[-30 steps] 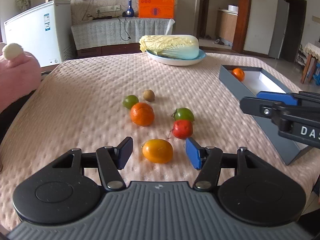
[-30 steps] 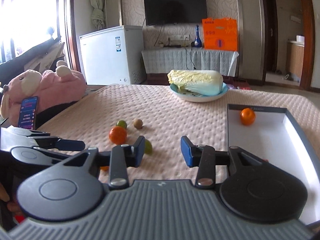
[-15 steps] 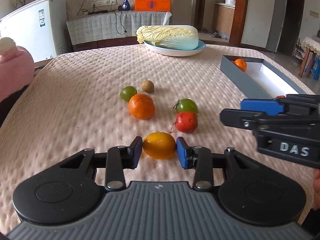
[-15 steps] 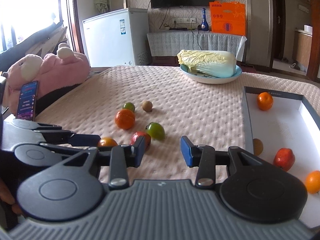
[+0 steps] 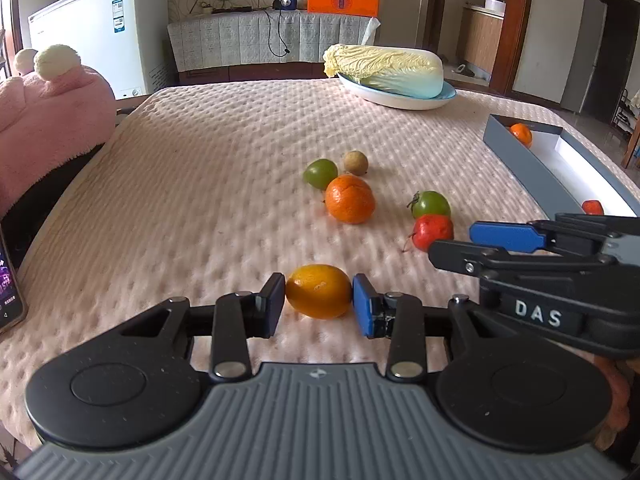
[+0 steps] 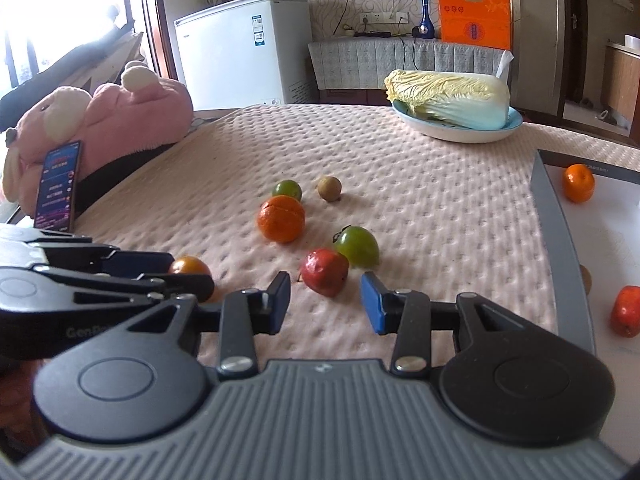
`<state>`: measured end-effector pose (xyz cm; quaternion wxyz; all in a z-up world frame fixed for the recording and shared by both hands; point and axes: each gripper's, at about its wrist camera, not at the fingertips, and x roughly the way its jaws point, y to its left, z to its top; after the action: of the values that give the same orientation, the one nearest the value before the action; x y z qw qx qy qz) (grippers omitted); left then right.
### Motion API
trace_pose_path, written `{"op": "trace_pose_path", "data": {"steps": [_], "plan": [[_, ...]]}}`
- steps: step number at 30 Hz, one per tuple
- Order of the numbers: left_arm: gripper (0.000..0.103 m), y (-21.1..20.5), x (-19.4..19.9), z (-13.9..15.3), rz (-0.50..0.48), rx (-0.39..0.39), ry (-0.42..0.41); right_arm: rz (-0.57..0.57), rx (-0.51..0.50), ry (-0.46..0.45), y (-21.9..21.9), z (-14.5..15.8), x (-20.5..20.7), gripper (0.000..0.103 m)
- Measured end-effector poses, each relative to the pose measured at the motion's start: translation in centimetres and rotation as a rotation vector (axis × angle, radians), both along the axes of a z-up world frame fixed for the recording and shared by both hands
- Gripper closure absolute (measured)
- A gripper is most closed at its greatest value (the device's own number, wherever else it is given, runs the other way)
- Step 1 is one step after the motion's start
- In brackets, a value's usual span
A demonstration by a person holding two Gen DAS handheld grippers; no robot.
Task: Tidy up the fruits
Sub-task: 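Grasp the red apple with the right gripper while the left holds the yellow citrus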
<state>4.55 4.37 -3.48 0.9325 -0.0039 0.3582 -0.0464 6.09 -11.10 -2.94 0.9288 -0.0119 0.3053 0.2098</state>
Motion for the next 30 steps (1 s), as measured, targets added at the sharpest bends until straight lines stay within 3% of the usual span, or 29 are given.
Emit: {"op": "trace_pose_path", "data": {"steps": [5,10,19,30], "plan": [[0.060,0.4,0.2,-0.1,0.002,-0.025,-0.004,-0.008,-0.007,0.011,0.9,-0.6,0.9,0.061],[0.059,0.4,0.3,-0.2,0.004,-0.031,-0.004,-0.023,-0.031,0.031,1.4,-1.3,1.6,0.072],[0.059,0.7,0.8,-0.7,0.005,-0.048,0.021,-0.015,-0.032,0.021,0.9,-0.7,1.2,0.073],[0.060,0.1,0.7,0.1,0.050,-0.024,-0.007,0.006,0.010,-0.012,-1.2,1.6,-0.1,0.073]]}}
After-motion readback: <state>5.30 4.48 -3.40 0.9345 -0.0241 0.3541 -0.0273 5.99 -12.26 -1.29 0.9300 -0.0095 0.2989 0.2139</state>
